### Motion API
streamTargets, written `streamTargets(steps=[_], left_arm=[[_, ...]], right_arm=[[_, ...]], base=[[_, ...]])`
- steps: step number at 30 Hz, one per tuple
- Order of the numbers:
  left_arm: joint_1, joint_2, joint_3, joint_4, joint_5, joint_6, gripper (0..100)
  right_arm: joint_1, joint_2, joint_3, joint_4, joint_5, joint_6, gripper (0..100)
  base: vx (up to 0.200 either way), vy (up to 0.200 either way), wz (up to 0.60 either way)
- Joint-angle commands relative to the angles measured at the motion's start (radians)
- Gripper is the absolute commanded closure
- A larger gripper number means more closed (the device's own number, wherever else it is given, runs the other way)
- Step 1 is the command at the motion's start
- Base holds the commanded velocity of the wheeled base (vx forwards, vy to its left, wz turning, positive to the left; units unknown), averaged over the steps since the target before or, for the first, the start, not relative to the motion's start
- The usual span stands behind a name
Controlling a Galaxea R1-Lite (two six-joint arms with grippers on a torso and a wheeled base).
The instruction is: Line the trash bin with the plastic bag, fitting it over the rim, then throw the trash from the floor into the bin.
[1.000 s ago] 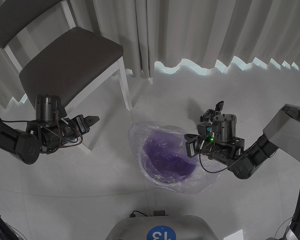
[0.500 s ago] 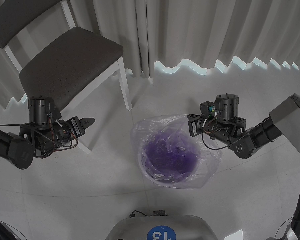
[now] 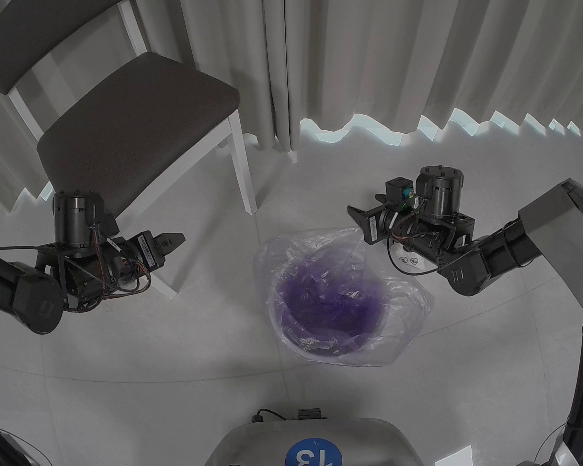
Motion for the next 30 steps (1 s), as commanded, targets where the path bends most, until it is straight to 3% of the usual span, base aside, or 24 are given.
streamTargets(steps=[1, 9, 17, 23, 30], left_arm=[[-0.003, -0.001, 0.0, -0.008, -0.004, 0.001, 0], [-0.155, -0.006, -0.045, -0.088, 0.001, 0.056, 0], [-0.217, 0.062, -0.158, -0.061, -0.073, 0.171, 0], [-0.258, 0.223, -0.273, -0.054, -0.076, 0.263, 0], [-0.289, 0.379, -0.396, -0.046, -0.076, 0.31, 0]], right_arm=[[-0.007, 0.002, 0.042, -0.01, -0.001, 0.004, 0], [-0.034, -0.188, 0.298, -0.06, 0.005, 0.122, 0], [-0.065, -0.342, 0.53, -0.054, 0.004, 0.188, 0], [-0.063, -0.34, 0.639, -0.063, -0.033, 0.198, 0], [-0.051, -0.28, 0.679, -0.123, -0.045, 0.272, 0]], base=[[0.0, 0.0, 0.0], [0.0, 0.0, 0.0], [0.0, 0.0, 0.0], [0.0, 0.0, 0.0], [0.0, 0.0, 0.0]])
